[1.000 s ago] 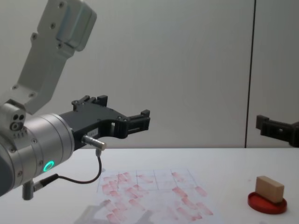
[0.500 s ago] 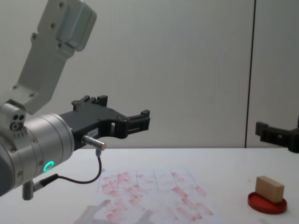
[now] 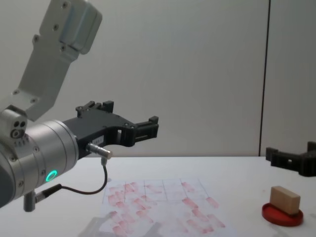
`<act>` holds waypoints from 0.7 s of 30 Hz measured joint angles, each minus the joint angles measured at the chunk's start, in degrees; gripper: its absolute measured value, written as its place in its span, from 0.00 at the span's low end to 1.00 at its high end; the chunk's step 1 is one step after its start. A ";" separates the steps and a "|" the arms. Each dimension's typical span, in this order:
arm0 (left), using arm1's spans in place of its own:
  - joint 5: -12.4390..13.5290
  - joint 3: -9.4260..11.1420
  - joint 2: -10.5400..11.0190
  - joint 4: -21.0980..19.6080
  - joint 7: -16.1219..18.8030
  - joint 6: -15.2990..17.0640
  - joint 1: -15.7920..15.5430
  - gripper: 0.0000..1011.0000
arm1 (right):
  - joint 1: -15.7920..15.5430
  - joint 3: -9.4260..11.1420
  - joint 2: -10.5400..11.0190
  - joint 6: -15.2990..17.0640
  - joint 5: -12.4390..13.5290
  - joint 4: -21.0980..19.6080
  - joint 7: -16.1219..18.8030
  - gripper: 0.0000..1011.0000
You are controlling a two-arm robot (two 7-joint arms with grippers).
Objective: Use the one hand to pick up the stamp and affix it onto the A4 paper.
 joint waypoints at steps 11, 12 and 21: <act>0.00 0.00 0.00 0.00 0.00 0.00 0.00 0.98 | 2.60 -0.22 -1.05 1.94 -0.62 4.20 1.44 0.99; 0.00 0.00 0.00 0.00 0.00 0.00 0.00 0.98 | 2.73 -0.23 -1.09 2.02 -0.68 4.44 1.52 0.99; 0.00 0.00 0.00 0.00 0.00 0.00 0.00 0.98 | 4.12 -0.43 -1.67 2.84 -1.36 7.25 2.56 0.99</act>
